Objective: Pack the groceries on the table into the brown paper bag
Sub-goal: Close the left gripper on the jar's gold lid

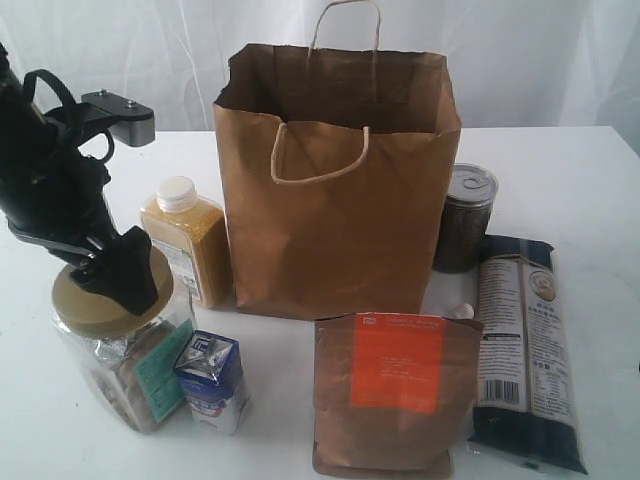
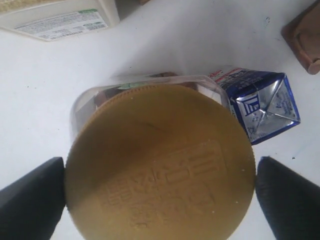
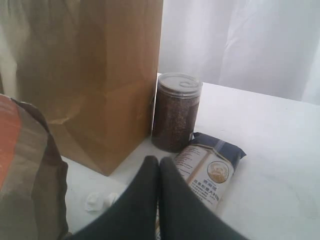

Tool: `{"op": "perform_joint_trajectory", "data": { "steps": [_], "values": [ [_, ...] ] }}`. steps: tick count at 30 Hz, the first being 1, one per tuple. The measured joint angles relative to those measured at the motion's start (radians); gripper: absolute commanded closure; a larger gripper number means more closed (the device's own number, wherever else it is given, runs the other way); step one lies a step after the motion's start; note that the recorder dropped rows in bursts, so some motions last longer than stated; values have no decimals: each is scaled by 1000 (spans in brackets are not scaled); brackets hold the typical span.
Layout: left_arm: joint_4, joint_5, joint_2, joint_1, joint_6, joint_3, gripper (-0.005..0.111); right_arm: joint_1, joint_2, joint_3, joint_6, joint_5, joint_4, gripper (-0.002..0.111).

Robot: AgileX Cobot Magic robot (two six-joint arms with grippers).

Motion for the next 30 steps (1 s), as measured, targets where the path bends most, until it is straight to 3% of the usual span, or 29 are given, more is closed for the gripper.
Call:
{"op": "perform_joint_trajectory", "data": {
  "steps": [17, 30],
  "values": [
    [76, 0, 17, -68, -8, -4, 1, 0, 0, 0, 0, 0, 0, 108],
    [86, 6, 43, -72, -9, -8, 2, 0, 0, 0, 0, 0, 0, 108]
  ]
}}
